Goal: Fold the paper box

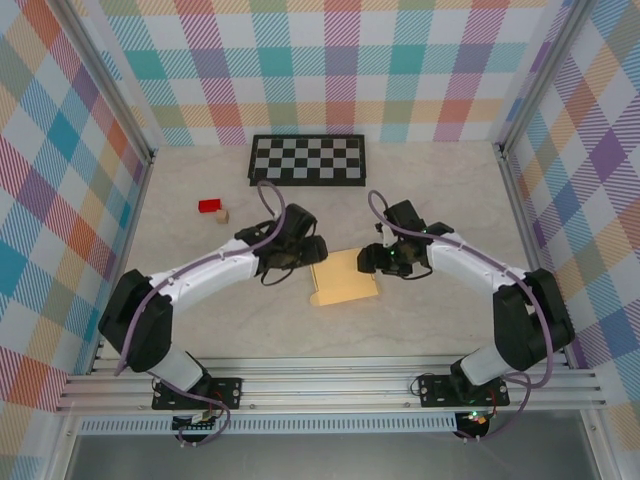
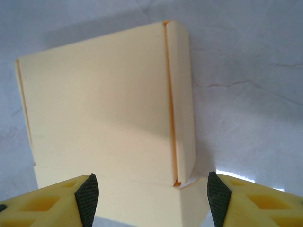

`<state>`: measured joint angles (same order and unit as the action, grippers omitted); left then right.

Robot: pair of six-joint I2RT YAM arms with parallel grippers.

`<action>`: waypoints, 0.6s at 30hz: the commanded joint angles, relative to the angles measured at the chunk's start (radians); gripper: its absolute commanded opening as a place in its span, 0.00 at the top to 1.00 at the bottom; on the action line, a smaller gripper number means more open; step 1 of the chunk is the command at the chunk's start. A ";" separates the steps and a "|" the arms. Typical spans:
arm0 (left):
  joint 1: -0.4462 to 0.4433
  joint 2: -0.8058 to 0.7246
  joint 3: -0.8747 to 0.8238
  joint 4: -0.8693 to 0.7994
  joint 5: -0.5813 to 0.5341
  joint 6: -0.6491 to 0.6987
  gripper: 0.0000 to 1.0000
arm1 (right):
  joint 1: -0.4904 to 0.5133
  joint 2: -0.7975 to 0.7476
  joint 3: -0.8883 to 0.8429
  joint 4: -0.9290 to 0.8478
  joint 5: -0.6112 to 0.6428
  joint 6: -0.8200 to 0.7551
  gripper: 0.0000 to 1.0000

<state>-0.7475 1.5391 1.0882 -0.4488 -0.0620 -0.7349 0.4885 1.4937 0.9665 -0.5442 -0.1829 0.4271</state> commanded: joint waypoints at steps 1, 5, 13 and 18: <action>-0.054 -0.016 -0.076 -0.002 0.027 -0.059 0.37 | 0.020 -0.006 -0.036 -0.031 0.004 0.020 0.35; -0.103 0.003 -0.083 0.051 0.013 -0.098 0.37 | 0.029 0.006 -0.066 0.005 -0.011 0.029 0.35; -0.148 0.014 -0.096 0.022 -0.009 -0.143 0.37 | 0.028 0.019 -0.105 0.031 -0.021 0.031 0.35; -0.155 -0.004 -0.159 0.072 0.012 -0.175 0.39 | 0.028 0.007 -0.115 0.048 -0.050 0.041 0.35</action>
<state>-0.8909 1.5517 0.9634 -0.3962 -0.0532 -0.8757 0.5117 1.5047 0.8612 -0.5137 -0.2001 0.4492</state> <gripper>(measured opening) 0.610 0.650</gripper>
